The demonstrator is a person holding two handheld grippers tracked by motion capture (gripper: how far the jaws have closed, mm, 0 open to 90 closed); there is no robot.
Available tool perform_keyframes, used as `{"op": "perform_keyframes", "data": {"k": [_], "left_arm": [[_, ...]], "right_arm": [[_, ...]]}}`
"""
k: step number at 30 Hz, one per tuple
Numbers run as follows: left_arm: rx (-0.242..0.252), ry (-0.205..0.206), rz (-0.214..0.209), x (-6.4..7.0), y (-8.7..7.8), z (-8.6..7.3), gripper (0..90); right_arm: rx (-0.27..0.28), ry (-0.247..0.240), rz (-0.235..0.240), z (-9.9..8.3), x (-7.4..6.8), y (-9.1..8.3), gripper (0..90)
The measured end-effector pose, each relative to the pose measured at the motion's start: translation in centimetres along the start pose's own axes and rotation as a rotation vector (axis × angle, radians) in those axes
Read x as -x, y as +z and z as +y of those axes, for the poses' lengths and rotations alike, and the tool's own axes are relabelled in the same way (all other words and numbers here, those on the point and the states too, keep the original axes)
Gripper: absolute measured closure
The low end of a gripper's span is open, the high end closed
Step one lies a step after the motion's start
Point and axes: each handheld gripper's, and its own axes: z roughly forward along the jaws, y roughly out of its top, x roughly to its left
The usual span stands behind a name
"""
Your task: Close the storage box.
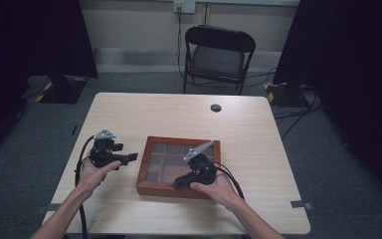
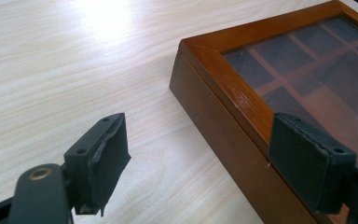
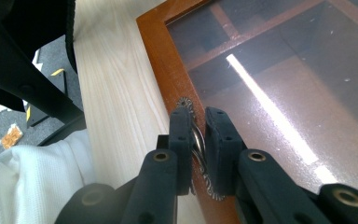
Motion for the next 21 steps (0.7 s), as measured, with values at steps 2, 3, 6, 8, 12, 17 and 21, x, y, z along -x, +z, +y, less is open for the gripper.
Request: {"op": "perform_keyframes", "data": {"k": [2,3,6,8,12,17,21], "left_arm": [[0.001,0.004,0.0,0.0,-0.1,0.0,19.7],[0.002,0.003,-0.001,0.0,-0.1,0.0,19.6],[0.004,-0.005,0.002,-0.1,-0.1,-0.1,19.6],[-0.001,0.001,0.002,-0.2,0.0,-0.1,19.6],[-0.005,0.002,0.001,-0.1,0.1,0.0,19.6],[-0.017,0.008,-0.011,0.0,0.3,0.0,19.6],[-0.025,0.004,-0.017,0.0,0.4,0.0,19.6]], "right_arm": [[-0.01,0.001,-0.002,-0.2,-0.1,0.1,81.8],[-0.008,0.001,0.002,-0.3,-0.1,0.1,81.9],[-0.013,-0.002,0.005,-0.5,-0.2,-0.1,81.9],[-0.009,0.001,0.01,-0.7,-0.2,-0.1,81.9],[0.006,0.008,0.015,-0.8,-0.1,-0.1,81.5],[0.085,0.05,0.033,-0.7,0.4,-0.9,78.0],[0.153,0.071,-0.008,-0.5,0.7,-2.0,74.7]]}}
